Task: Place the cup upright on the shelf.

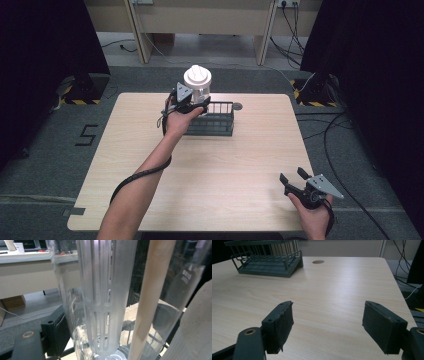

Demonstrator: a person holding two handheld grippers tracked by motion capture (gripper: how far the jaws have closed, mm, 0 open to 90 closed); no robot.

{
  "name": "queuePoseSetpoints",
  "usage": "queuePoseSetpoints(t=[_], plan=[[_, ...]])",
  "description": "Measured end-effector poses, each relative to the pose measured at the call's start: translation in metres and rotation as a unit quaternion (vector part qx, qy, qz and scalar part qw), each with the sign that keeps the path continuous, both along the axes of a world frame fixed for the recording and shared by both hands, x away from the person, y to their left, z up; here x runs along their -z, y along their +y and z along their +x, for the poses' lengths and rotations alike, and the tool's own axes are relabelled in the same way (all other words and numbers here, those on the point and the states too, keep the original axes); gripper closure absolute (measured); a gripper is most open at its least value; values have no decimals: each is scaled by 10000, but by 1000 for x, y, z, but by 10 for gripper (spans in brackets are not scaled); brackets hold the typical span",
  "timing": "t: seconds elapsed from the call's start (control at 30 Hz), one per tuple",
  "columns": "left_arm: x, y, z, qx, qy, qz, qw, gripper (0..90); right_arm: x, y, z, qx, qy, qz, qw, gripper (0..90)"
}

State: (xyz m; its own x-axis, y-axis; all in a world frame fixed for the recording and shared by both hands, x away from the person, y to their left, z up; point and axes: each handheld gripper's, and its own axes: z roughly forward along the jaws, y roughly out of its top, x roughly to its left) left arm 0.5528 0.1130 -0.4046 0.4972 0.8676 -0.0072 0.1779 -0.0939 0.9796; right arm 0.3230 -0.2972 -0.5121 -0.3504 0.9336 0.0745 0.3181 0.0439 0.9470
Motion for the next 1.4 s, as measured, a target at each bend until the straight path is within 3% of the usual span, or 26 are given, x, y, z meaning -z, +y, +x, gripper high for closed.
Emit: queuePoseSetpoints(t=[0.43, 1.4], plan=[[8, -10, 7, -61, 138, 19, 9999, 175, 0, 0, 0, -23, 12, 33, 10000, 251], [31, -14, 17, -258, 470, 181, 9984, 173, 0, 0, 1, -53, 12, 37, 10000, 250]])
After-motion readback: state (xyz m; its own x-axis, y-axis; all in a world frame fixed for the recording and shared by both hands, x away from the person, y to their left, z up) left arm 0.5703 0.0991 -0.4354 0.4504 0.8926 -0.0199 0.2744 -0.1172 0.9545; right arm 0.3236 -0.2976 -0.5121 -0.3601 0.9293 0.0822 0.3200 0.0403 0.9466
